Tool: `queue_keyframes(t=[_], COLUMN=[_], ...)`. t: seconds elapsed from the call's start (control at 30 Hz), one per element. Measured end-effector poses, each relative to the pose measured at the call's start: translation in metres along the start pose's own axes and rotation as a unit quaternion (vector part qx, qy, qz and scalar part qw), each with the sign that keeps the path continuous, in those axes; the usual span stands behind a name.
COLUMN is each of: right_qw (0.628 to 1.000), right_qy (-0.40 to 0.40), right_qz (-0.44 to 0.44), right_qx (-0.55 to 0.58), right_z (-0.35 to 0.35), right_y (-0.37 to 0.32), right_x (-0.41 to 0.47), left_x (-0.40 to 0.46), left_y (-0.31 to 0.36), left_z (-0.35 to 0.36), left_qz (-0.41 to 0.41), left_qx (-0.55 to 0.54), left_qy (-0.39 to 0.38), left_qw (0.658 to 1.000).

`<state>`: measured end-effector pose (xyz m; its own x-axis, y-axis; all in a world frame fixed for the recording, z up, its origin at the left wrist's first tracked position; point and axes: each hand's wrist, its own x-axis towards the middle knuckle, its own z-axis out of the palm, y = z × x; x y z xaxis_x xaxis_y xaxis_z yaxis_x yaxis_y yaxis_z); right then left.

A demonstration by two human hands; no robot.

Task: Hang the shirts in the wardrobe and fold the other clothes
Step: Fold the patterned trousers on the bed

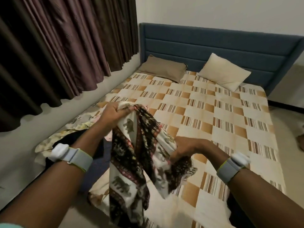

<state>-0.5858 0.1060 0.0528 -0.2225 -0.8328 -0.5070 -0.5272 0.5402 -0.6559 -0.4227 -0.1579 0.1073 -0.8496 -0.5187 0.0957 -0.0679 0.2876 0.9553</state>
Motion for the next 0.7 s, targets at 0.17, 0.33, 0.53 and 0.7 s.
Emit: queue_keyframes(t=[0.17,0.33,0.53,0.7], right_qw=[0.997,0.930,0.883,0.834], right_qy=[0.007,0.130,0.227,0.201], right_qz=[0.016,-0.071,-0.064,-0.056], right_qx=[0.081,0.336,0.405,0.511], right_z=[0.006,-0.011,-0.006,0.003], right_y=[0.037,0.017,-0.033,-0.049], right_x=[-0.011,-0.016,0.009,0.020], left_x=[0.022,0.026,-0.039,-0.052], left_y=[-0.029,-0.040,0.006,-0.006], left_z=[-0.054,-0.047,0.059,0.095], left_qz=[0.009,-0.110,-0.020,-0.002], left_qx=[-0.015,0.191,0.151,0.146], left_qy=[0.142,0.173,-0.113,-0.182], left_qw=[0.990,0.960,0.982,0.972])
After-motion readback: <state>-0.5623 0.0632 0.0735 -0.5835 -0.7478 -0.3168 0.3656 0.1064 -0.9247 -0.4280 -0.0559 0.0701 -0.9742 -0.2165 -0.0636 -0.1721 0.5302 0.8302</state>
